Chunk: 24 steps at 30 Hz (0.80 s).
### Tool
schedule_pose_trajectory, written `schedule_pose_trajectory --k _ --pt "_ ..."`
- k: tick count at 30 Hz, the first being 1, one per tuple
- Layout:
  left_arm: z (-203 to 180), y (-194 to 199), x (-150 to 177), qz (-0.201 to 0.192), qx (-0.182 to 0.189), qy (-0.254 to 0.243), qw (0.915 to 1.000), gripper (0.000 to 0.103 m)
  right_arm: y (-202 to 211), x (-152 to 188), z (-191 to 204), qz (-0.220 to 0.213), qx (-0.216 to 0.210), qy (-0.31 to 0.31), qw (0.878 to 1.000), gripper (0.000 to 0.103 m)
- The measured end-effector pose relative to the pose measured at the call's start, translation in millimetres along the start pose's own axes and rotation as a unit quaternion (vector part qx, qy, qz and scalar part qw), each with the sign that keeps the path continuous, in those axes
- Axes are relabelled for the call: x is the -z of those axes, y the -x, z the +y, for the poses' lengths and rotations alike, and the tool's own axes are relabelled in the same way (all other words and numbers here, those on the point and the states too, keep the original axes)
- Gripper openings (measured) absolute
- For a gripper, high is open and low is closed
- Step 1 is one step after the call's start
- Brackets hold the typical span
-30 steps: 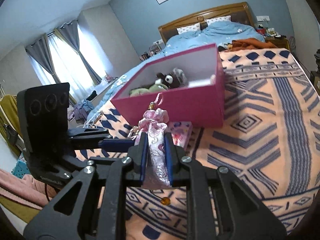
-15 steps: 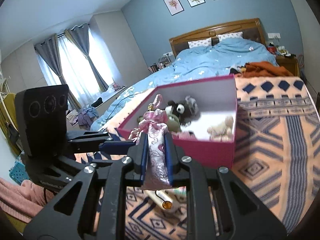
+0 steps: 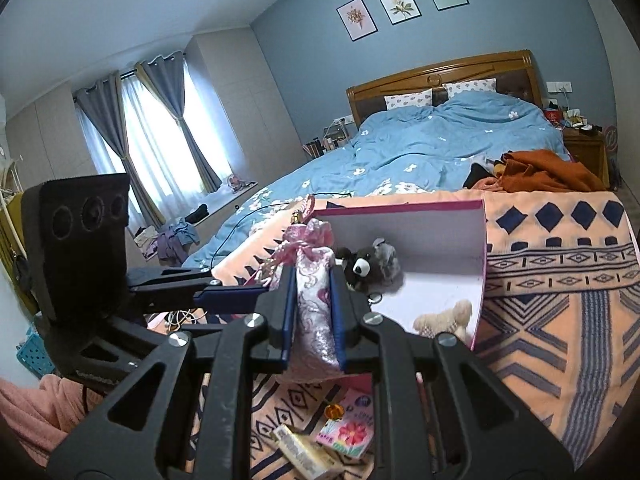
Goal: Organize objects
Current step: 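Lift the pouch with the right gripper and carry it over the pink box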
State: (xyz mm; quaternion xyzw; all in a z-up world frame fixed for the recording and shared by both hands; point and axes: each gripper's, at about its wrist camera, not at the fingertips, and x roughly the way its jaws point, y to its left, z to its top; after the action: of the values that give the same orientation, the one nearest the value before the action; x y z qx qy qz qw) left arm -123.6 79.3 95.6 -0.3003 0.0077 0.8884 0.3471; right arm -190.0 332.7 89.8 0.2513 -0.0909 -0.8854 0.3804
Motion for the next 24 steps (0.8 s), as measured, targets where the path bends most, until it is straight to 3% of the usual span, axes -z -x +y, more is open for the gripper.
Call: schedule_pose_trajectory --k 24 --pt "40 -57 -18 0.033 -0.02 0.033 0.9987 0.032 -47 -17 -45 0.016 0.036 -0.024 0.999 0.019"
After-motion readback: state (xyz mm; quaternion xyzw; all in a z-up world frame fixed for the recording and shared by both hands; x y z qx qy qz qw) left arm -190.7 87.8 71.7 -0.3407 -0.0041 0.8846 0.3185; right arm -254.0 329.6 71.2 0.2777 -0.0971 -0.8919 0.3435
